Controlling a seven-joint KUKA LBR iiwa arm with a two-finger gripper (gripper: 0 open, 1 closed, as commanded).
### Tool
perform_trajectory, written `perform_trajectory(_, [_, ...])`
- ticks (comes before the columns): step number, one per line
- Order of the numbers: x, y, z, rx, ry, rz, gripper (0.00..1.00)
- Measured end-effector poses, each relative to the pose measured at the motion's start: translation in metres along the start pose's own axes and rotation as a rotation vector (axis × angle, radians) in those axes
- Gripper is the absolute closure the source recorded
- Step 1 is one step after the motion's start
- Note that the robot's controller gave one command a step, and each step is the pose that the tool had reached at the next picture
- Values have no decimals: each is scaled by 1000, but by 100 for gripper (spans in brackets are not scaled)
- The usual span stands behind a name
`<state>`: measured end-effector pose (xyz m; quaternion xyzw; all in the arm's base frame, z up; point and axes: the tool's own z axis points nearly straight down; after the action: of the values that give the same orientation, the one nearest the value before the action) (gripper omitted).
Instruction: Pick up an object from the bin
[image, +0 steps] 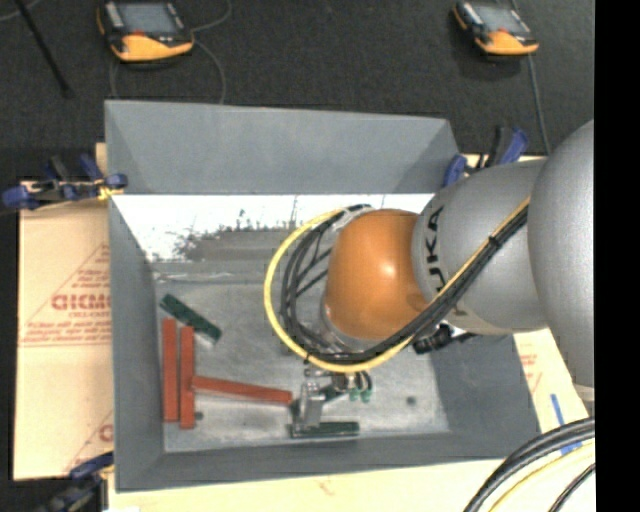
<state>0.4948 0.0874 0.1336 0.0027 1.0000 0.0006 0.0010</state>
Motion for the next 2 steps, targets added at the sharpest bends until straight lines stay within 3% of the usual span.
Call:
perform_trajectory(1, [1,1,66,1,6,44,0])
perform_trajectory(2, [0,1,62,0,-1,46,100])
